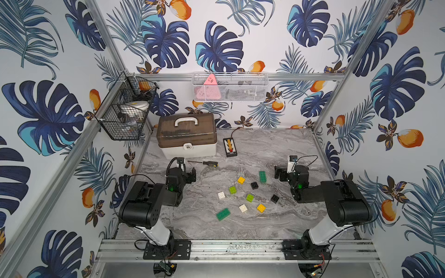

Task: Assemble a giraffe with lego
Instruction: Pick up the lego brick from the center of the board.

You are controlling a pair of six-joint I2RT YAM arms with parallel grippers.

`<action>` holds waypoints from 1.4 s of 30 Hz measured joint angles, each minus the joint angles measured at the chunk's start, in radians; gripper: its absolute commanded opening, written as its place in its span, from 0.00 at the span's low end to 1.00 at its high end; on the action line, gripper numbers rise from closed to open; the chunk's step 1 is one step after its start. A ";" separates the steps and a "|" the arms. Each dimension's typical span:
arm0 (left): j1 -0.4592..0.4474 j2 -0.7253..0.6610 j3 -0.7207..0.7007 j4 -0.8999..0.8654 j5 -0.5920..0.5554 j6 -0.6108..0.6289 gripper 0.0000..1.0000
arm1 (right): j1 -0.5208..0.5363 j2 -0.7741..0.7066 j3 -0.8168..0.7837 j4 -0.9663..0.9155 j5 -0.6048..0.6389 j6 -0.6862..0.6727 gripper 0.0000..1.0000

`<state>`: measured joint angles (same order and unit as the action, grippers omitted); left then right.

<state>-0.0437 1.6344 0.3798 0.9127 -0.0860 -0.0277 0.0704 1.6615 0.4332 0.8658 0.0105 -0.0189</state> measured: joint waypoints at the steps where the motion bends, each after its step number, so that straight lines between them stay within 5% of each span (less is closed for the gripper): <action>1: 0.000 0.000 0.000 0.000 0.000 0.000 0.99 | 0.000 0.000 0.000 0.000 0.000 0.000 1.00; 37: 0.000 -0.003 0.002 0.005 -0.001 0.000 0.99 | -0.006 0.003 0.000 0.000 -0.005 0.000 1.00; 42: -0.011 -0.132 0.169 -0.257 -0.076 -0.002 0.99 | -0.006 -0.051 0.081 -0.126 -0.004 0.000 1.00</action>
<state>-0.0551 1.5028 0.5484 0.6559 -0.1623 -0.0299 0.0643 1.6100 0.5140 0.7395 0.0063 -0.0189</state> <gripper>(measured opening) 0.989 0.998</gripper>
